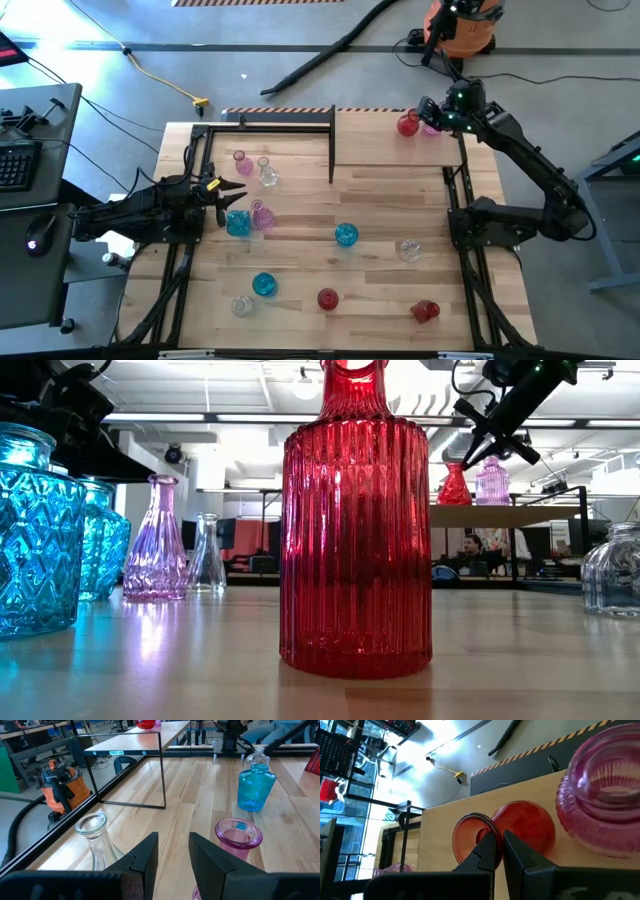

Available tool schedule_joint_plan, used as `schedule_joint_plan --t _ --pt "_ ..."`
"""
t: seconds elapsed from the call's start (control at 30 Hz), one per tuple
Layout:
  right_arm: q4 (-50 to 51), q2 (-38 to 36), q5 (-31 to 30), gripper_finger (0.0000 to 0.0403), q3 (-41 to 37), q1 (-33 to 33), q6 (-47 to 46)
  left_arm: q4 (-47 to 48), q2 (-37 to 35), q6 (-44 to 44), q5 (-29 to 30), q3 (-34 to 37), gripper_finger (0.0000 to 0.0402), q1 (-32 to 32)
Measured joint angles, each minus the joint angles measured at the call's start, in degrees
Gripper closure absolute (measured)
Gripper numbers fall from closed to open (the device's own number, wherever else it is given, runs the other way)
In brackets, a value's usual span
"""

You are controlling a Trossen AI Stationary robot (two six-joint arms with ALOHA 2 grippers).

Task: Sort vases onto shelf
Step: Put the top red vase on the shelf

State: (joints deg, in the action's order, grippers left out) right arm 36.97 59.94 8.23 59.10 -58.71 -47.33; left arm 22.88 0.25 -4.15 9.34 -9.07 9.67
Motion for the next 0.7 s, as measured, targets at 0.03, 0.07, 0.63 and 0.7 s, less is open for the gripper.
schedule_joint_plan --t 0.03,0.07,0.63,0.7 --pt "-0.03 0.0 0.05 0.0403 0.0 -0.18 0.0 -0.01 0.0 -0.04 -0.02 0.01 0.03 -0.01" --pt "-0.04 0.0 0.06 0.0403 0.0 -0.2 0.02 0.01 0.0 -0.05 0.0 0.01 0.03 -0.02" --pt "0.11 0.05 0.88 0.0402 0.01 -0.18 -0.17 0.01 0.0 -0.04 0.0 0.0 0.03 0.0" --pt "0.13 0.09 0.86 0.0402 0.0 -0.18 -0.17 0.0 0.0 0.0 -0.01 0.01 0.03 0.0"
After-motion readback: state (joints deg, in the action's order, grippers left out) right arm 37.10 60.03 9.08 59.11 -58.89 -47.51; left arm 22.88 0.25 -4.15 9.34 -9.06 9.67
